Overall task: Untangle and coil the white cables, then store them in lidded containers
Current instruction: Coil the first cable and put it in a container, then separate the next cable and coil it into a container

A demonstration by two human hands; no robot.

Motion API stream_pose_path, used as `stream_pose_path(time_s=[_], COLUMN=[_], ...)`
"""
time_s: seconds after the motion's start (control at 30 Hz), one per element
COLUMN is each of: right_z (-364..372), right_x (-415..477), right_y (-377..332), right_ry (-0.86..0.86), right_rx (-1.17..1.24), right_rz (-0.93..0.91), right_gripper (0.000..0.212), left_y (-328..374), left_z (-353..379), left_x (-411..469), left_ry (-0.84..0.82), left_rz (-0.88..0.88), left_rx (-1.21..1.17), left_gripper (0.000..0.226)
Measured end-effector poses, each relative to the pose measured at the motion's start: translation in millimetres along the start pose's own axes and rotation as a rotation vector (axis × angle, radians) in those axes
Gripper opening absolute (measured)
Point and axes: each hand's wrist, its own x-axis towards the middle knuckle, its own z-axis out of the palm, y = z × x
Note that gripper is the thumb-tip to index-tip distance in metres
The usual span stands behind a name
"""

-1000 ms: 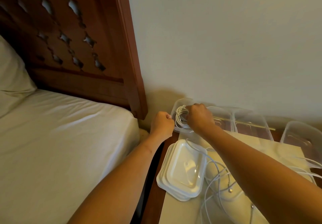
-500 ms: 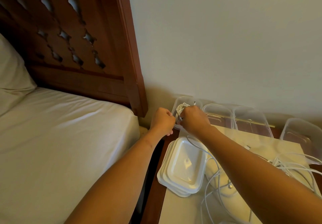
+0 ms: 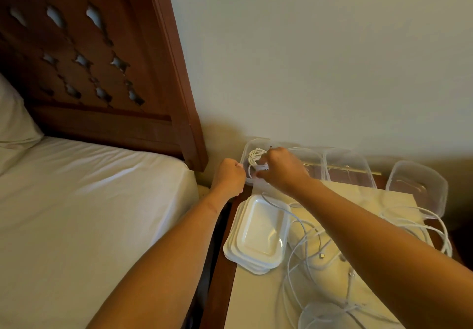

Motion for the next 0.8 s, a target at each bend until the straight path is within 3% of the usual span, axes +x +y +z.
stream_pose_path(time_s=[0.1,0.23,0.33,0.4,0.5,0.63,0.7,0.8], right_z=[-10,-25,-22,-15,1,14,17,12], right_x=[-33,-104,-153,-178,-205,-216,-213,-193], right_y=[9,30,57,73,88,90,89,79], right_ry=[0.055,0.202,0.215,0.172,0.129,0.131,0.18,0.243], right_rx=[0.051,0.146,0.164,0.101,-0.038,-0.082,-0.108,-0.065], right_rz=[0.021,0.052,0.164,0.227,0.251,0.205,0.209,0.182], right_gripper=[0.036,0.05,0.042,0.036,0.036,0.034,0.03,0.032], left_y=[11,26,26,24,20,20,18,21], left_z=[-6,0,14,29,52,69,73,67], left_x=[-24,-75,-112,-132,-147,-147,-141,-130], left_ry=[0.111,0.237,0.203,0.09,-0.157,-0.171,-0.138,0.005], left_rz=[0.152,0.541,0.689,0.776,0.785,0.744,0.773,0.783], left_rx=[0.221,0.374,0.391,0.434,0.715,1.02,0.993,0.686], left_gripper=[0.033,0.03,0.033,0.038,0.046,0.037,0.035,0.035])
